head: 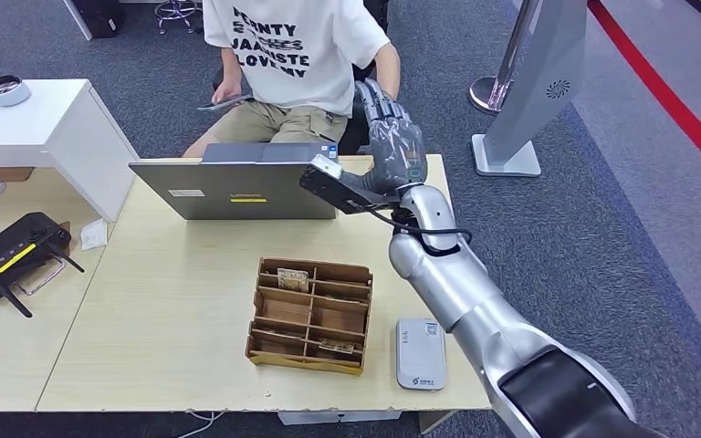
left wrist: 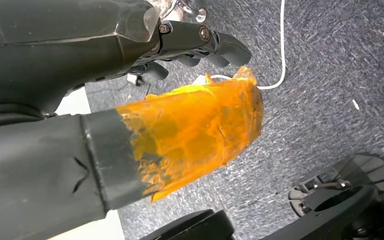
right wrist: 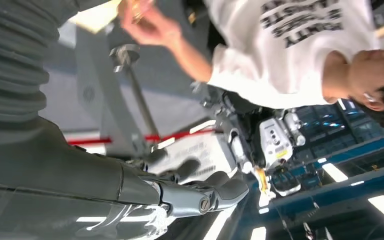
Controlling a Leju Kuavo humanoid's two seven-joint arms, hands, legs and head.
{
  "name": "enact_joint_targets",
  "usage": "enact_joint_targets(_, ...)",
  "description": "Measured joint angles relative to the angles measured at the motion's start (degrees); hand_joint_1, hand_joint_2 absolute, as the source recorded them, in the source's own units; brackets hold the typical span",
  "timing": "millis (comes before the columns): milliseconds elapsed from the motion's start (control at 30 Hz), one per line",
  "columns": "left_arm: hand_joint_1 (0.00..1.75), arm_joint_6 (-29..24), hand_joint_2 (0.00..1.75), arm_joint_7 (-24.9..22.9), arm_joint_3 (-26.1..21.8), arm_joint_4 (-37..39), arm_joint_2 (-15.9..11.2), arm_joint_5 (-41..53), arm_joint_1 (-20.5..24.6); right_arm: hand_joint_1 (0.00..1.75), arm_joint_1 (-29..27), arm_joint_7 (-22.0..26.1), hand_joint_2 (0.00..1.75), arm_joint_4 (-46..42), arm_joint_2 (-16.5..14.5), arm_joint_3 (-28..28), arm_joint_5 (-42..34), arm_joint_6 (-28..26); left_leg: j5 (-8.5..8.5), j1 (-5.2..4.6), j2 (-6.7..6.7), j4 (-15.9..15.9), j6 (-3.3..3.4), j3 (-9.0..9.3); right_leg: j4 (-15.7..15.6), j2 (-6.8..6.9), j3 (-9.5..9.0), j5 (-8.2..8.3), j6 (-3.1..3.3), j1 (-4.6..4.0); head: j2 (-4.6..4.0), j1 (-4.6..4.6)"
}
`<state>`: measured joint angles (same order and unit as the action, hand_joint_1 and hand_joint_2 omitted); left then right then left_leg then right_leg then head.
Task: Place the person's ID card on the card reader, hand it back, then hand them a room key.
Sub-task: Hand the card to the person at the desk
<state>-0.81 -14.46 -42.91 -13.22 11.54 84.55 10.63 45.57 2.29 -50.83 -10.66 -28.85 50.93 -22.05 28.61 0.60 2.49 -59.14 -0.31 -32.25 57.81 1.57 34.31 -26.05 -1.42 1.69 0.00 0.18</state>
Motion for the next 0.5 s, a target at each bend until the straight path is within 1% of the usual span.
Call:
enact_joint_targets(100,0.0,-0.9,0.0,0.3,0.0,0.0,0.0,-1.8,-0.4,0.0,-4.2,2.2,0.0,-6.6,-0.6,1.0,-8.4,1.1,0.02,0.0,0.0,0.0,0.01,-0.01,0.0,0.0,0.01,-0.04,-0.01,0.0,0.0,0.0)
enact_joint_targets(300,0.0,-3.1,0.0,1.5,-0.6,0.0,-0.2,-6.5,-1.2,0.0,-12.7,5.4,0.0,-19.0,-0.7,1.2,-24.1,3.5,0.05,0.0,0.0,0.0,0.04,-0.03,0.0,0.01,0.02,-0.1,-0.06,0.0,0.0,0.01)
enact_joint_targets(400,0.0,-4.4,0.0,2.3,-1.7,0.0,-0.3,-9.0,-1.4,0.0,-16.4,6.6,0.0,-23.1,-0.7,1.3,-30.1,3.8,0.05,0.0,0.0,0.0,0.04,-0.03,0.0,0.01,0.03,-0.1,-0.06,0.0,0.0,0.01)
enact_joint_targets(500,0.0,-5.2,0.0,3.2,-2.8,0.0,-0.4,-11.1,-1.4,0.0,-19.4,7.7,0.0,-25.4,-0.4,1.4,-33.7,3.8,0.05,0.0,0.0,0.0,0.04,-0.03,0.0,0.01,0.02,-0.1,-0.06,0.0,0.0,0.0)
